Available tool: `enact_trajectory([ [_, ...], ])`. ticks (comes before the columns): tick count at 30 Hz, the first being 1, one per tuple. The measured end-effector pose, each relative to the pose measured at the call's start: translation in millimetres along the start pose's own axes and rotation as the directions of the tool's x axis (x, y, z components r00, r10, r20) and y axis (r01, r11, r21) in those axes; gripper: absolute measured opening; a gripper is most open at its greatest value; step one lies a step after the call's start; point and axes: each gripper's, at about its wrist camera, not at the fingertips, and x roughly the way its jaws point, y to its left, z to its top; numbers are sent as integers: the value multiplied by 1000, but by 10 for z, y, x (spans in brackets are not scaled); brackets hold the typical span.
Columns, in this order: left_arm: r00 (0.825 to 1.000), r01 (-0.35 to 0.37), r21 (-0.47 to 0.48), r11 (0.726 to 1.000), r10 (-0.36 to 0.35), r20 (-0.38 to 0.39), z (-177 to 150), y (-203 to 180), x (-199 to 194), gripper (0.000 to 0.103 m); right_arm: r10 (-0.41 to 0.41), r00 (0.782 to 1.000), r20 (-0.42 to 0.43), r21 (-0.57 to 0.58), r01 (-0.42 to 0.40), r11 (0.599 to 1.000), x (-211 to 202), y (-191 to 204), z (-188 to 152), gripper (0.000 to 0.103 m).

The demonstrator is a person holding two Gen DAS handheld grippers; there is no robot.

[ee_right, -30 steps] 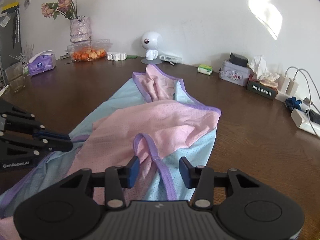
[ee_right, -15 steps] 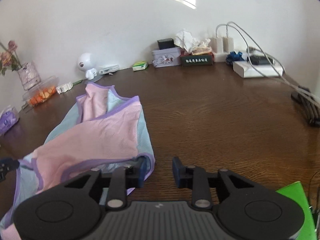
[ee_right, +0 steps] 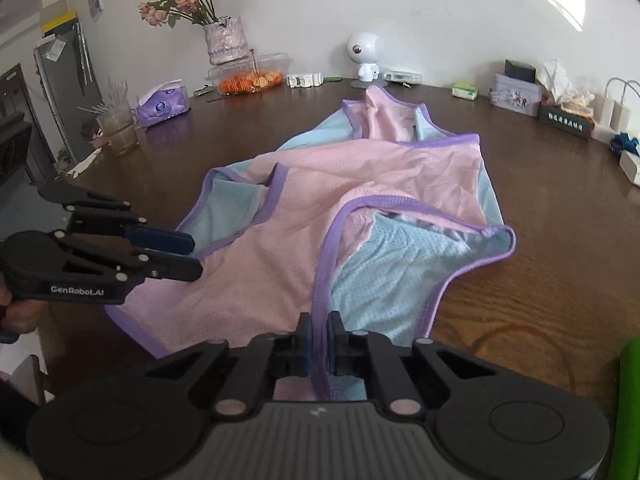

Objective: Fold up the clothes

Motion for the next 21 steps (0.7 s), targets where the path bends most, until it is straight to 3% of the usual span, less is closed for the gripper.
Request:
enact_trajectory([
  [5, 992, 118, -12, 993, -118, -47, -93, 9, -169, 22, 13, 999, -31, -4, -13, 1000, -314, -10, -189, 7],
  [8, 986, 162, 7, 987, -161, -52, -180, 6, -246, 22, 47, 999, 8, -11, -47, 999, -486, -7, -230, 19],
  [10, 981, 189, 9, 982, -189, -39, -245, 12, -284, 23, 41, 998, 37, 6, -41, 999, -525, -26, -162, 38],
  [13, 975, 218, -4, 976, -218, -39, -249, 61, -296, 25, -17, 999, 52, 13, 16, 1000, -482, -40, -43, 39],
  [15, 983, 184, 8, 983, -184, -26, -145, 92, -325, 26, -57, 995, 78, 4, 57, 998, -442, -54, -23, 39],
  [17, 991, 131, -5, 991, -131, 28, -42, 176, -374, 42, -64, 993, 98, 23, 62, 998, -399, -138, -44, 39],
  [21, 996, 32, -79, 996, -26, 80, 183, 428, -302, 43, -105, 994, 44, 106, 100, 989, -212, -330, 84, 39],
])
